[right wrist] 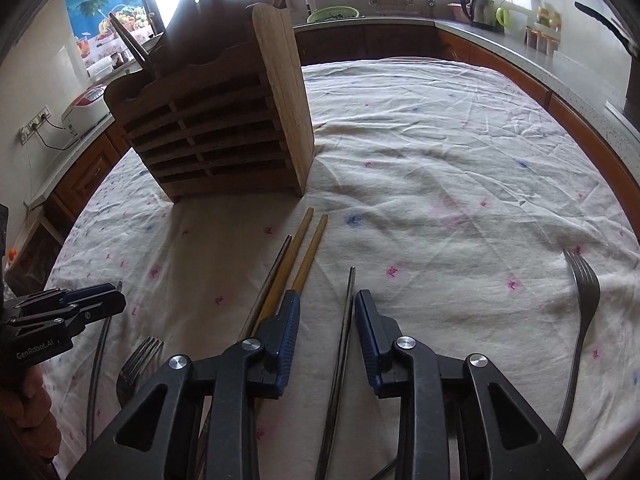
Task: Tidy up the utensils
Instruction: 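Grasp a thin metal chopstick with the left tool while the right tool grasps another metal chopstick, then lift both held metal chopsticks and carry them above the wooden holder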
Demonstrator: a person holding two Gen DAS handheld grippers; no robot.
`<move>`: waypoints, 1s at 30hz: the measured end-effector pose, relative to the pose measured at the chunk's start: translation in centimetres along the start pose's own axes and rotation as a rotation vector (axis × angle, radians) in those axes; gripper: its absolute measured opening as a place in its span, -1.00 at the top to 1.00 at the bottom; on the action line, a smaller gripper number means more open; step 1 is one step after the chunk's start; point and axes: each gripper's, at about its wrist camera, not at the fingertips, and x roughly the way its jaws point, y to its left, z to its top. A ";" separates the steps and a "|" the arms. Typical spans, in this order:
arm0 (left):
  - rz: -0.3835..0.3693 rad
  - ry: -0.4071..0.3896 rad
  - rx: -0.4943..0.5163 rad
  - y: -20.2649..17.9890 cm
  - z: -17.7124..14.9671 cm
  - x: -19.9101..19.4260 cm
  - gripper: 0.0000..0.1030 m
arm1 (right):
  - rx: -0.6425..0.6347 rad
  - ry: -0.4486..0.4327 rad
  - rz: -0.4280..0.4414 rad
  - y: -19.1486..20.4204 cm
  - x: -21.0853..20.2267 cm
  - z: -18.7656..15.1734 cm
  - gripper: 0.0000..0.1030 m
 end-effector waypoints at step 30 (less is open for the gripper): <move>-0.075 -0.237 -0.019 0.0 -0.5 -10.4 0.94 | 0.029 -0.215 0.141 1.4 -9.9 1.8 0.92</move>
